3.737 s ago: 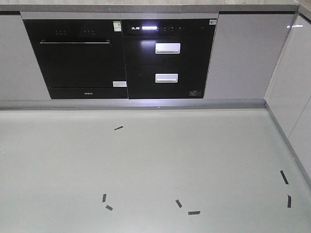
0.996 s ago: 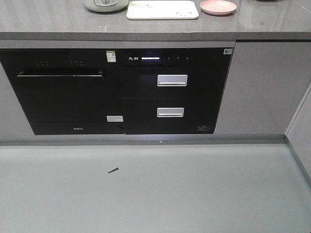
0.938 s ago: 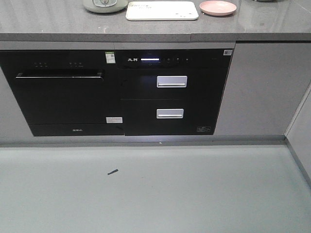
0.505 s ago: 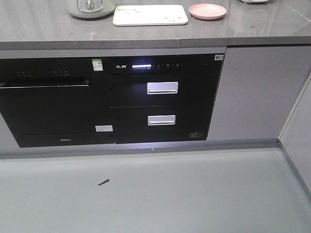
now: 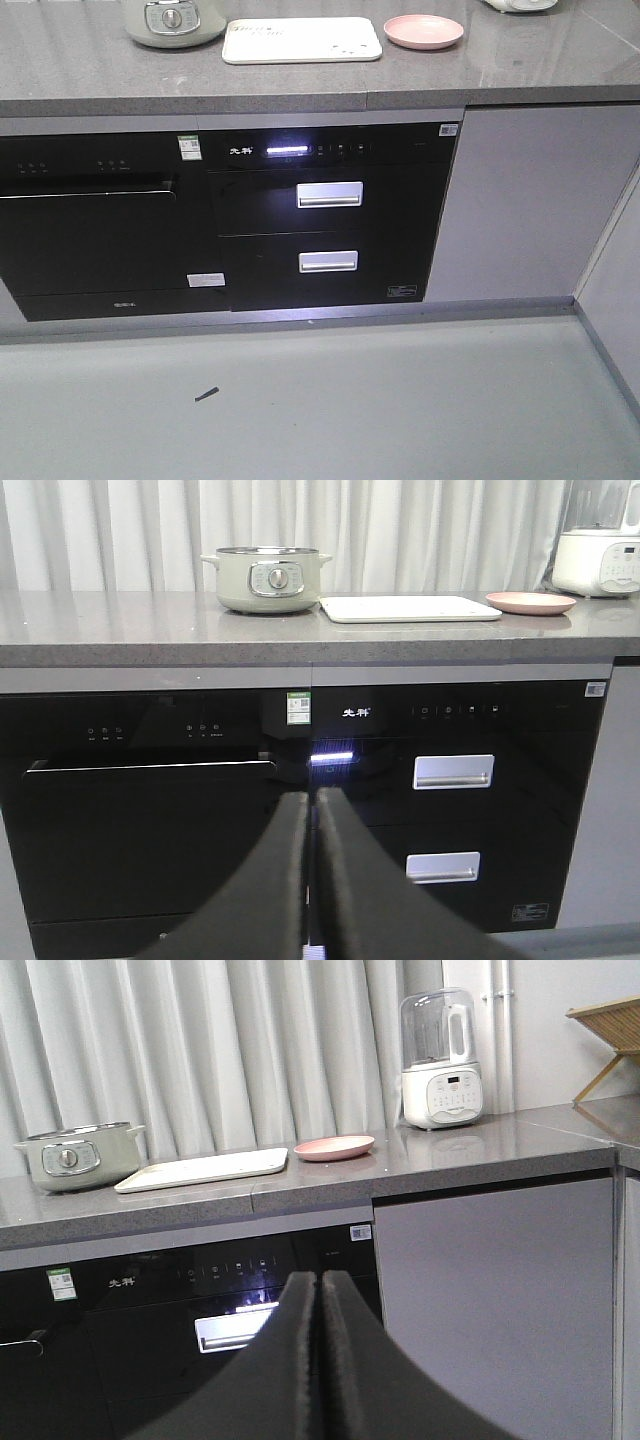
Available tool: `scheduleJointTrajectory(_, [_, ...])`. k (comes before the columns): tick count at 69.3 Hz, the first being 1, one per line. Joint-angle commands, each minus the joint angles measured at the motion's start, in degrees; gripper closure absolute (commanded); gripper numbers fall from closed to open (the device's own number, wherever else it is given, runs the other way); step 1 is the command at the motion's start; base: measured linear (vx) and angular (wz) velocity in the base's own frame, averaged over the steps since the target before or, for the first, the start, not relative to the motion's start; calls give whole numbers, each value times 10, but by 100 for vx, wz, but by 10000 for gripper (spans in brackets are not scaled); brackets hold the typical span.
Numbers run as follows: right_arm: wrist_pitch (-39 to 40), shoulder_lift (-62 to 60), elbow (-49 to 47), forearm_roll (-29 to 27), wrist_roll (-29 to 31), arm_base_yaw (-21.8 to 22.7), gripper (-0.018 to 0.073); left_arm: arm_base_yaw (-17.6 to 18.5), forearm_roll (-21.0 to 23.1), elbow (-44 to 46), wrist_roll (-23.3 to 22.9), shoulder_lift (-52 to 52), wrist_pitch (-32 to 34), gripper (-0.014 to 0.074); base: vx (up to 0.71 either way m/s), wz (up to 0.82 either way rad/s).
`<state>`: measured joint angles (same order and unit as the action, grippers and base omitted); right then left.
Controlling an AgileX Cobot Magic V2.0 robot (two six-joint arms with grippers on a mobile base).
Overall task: Transfer vegetables to tray and serve
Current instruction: 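Drive the base toward the counter with the pot, tray and plate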
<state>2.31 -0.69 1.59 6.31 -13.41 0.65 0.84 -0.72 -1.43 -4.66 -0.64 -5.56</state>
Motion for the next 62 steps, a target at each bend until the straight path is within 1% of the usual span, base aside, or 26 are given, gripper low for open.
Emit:
scheduleJointTrajectory(1, [44, -3, 9, 6, 2, 0, 562, 0, 2, -16, -6, -8, 41, 602, 10, 0])
scheduleJointTrajectory(62, [44, -3, 9, 6, 2, 0, 562, 0, 2, -16, -6, -8, 41, 602, 10, 0])
